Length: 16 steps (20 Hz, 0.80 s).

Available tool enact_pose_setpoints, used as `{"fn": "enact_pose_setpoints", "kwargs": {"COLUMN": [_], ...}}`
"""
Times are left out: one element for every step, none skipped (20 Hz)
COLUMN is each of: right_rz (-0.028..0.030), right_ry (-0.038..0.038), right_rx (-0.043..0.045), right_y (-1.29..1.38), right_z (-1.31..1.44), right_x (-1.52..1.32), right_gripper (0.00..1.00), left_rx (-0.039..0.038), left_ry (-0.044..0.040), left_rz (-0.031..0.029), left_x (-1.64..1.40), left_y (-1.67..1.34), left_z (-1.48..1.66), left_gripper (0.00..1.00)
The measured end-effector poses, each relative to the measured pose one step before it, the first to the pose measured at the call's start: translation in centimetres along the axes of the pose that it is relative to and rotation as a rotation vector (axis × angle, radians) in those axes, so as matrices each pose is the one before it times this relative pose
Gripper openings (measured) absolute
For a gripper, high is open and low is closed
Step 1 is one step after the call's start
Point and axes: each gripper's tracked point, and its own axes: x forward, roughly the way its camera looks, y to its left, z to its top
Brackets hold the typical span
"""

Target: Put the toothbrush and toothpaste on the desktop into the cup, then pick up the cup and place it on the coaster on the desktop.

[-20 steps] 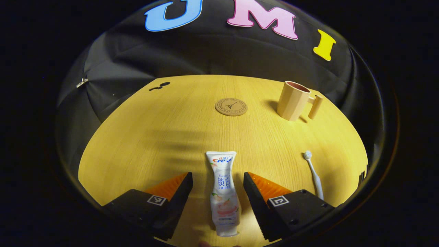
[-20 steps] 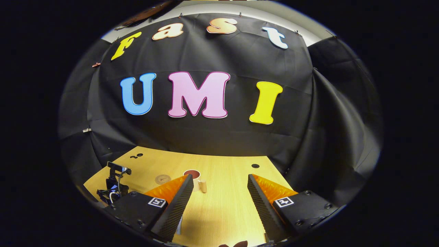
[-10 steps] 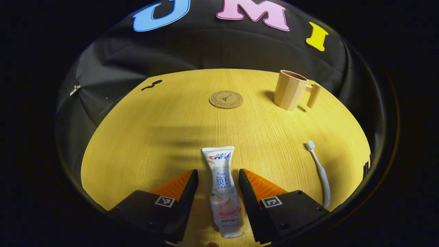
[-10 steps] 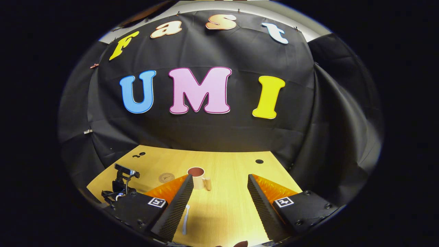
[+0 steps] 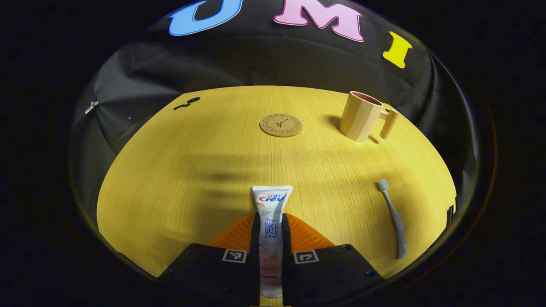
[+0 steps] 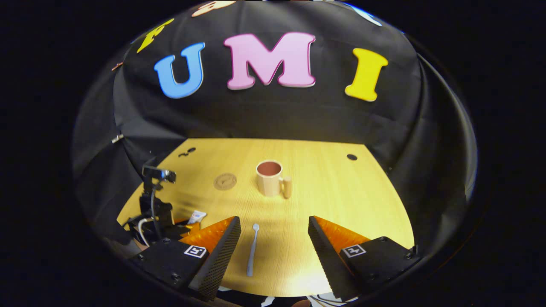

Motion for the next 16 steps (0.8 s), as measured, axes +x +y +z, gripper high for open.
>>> {"fn": "enact_pose_setpoints", "kwargs": {"right_rz": [0.00900,0.01049,0.00610,0.00619,0.01192,0.00475,0.00141,-0.00369,0.00032,0.00231,0.00177,0.00306,-0.00111,-0.00169,-0.00104,-0.00216], "right_ry": [0.02662,0.03079,0.03214,0.02889,0.02601,0.02146,0.02487,0.02616,0.02514,0.02151,0.01988,0.02210,0.01726,0.02037,0.01460,0.01385], "right_rx": [0.01227,0.00874,0.00603,0.00885,0.01085,0.00688,0.00182,-0.00695,-0.01069,-0.01122,-0.00919,-0.00797,-0.00788,-0.01062,-0.00913,-0.00742], "right_y": [0.595,0.586,0.393,0.273,0.388,0.170,0.096,-0.053,0.014,0.200,0.074,0.308,0.190,0.104,0.077,0.111], "right_z": [-0.686,-0.884,-0.962,-1.007,-0.921,-0.850,-0.843,-1.029,-0.823,-0.698,-0.658,-0.551,-0.364,-0.471,-0.408,-0.333], "right_x": [0.958,0.902,0.992,1.067,0.979,1.002,0.920,1.174,0.870,0.905,0.668,0.607,0.596,0.387,0.413,0.684], "right_gripper": [0.98,0.98,0.98,0.98,0.98,0.98,0.97,0.97,0.96,0.95,0.95,0.95,0.95,0.94,0.94,0.94], "left_rx": [0.00407,0.00647,0.00671,0.00321,-0.00528,-0.01227,-0.01315,-0.01589,-0.01993,-0.01842,-0.01198,-0.00296,0.00420,0.00944,0.01081,0.00637], "left_ry": [-0.00478,-0.02082,-0.02380,-0.01990,-0.01806,-0.01164,-0.00905,-0.00902,-0.00334,0.00022,0.00337,0.00087,-0.00545,-0.00281,0.00139,0.00082], "left_rz": [0.00782,0.00350,0.00421,0.00225,-0.00132,-0.00400,-0.00519,0.00059,0.00270,0.00132,0.00138,0.00450,0.00918,0.00822,0.00921,0.00647], "left_x": [-0.362,-0.696,-0.769,-0.760,-0.834,-0.784,-0.751,-0.675,-0.521,-0.418,-0.346,-0.227,-0.083,-0.050,-0.148,-0.036], "left_y": [0.464,0.446,0.435,0.333,0.281,0.204,0.150,0.276,0.240,0.208,0.185,0.163,0.338,0.293,0.226,0.201], "left_z": [0.171,0.731,0.707,0.661,0.611,0.521,0.337,0.334,0.232,0.170,-0.124,0.024,-0.040,-0.023,-0.243,-0.143], "left_gripper": [0.24,0.23,0.23,0.23,0.23,0.23,0.28,0.28,0.23,0.23,0.23,0.23,0.23,0.23,0.23,0.28]}}
